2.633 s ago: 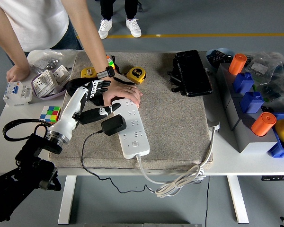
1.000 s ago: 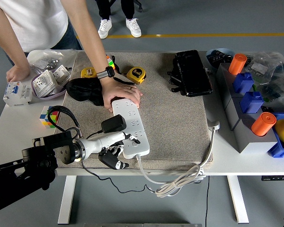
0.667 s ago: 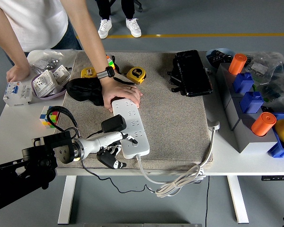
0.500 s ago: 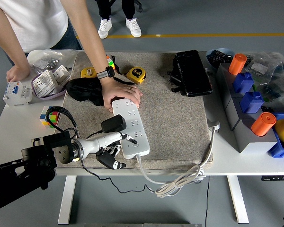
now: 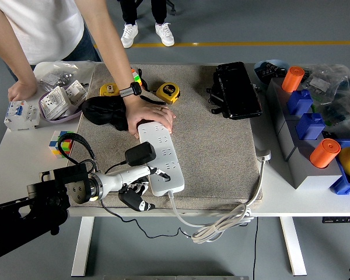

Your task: Put the plug near the board,insert it into the board,press the button,pull the plug out

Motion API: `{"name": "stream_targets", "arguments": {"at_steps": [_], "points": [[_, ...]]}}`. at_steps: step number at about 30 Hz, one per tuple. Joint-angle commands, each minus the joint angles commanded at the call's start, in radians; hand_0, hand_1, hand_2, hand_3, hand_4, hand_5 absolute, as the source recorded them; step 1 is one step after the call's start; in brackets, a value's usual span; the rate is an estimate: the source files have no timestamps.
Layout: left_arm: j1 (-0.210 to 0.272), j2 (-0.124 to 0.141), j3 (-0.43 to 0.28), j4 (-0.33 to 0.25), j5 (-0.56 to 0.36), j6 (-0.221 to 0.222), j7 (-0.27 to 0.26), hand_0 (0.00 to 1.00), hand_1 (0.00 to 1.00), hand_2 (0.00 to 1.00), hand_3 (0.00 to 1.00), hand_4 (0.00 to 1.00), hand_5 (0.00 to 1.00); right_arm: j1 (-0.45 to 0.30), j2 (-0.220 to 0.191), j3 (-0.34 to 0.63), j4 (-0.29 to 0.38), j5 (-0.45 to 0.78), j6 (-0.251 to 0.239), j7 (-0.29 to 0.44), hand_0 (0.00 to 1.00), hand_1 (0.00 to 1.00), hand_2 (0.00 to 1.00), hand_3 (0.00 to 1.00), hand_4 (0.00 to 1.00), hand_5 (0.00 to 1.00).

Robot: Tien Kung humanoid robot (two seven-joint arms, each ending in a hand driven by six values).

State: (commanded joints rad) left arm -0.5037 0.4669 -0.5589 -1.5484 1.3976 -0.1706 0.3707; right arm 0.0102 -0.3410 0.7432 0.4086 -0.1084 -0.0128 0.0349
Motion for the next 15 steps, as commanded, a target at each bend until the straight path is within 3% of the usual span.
{"name": "stream_targets", "arguments": {"at_steps": [6,7,8,12,13,15], "points": [[0.017,0.000,-0.054,0.002,-0.010,0.046,-0.073,0.051,0.061,0.145,0.833,0.787,0.002,0.000,0.001,0.001,0.000,-0.001,0.000,0.000,0.623,0.674,0.679,0.567,0.844,0.482],[0.021,0.000,-0.063,0.003,-0.012,0.053,-0.087,0.108,0.096,0.204,0.743,0.729,0.002,0.000,0.001,0.001,-0.001,0.000,0.000,0.000,0.622,0.674,0.678,0.567,0.844,0.482],[0.029,-0.002,-0.074,0.005,-0.018,0.064,-0.101,0.108,0.096,0.204,0.743,0.729,0.002,0.000,0.001,0.001,-0.001,-0.001,0.000,0.000,0.622,0.674,0.678,0.567,0.844,0.482],[0.069,-0.012,-0.111,0.017,-0.043,0.186,-0.206,0.108,0.096,0.204,0.743,0.729,0.002,0.001,0.003,-0.001,-0.001,-0.002,0.000,0.000,0.622,0.674,0.678,0.567,0.844,0.482],[0.079,-0.017,-0.120,0.022,-0.052,0.218,-0.231,0.193,0.264,0.416,0.607,0.903,0.134,0.000,0.003,-0.001,-0.001,-0.002,0.000,0.001,0.622,0.674,0.678,0.568,0.844,0.482],[0.096,-0.028,-0.136,0.032,-0.054,0.286,-0.280,0.193,0.264,0.416,0.607,0.903,0.134,0.000,0.005,-0.004,-0.002,-0.001,0.001,0.000,0.622,0.674,0.678,0.568,0.844,0.482]]}}
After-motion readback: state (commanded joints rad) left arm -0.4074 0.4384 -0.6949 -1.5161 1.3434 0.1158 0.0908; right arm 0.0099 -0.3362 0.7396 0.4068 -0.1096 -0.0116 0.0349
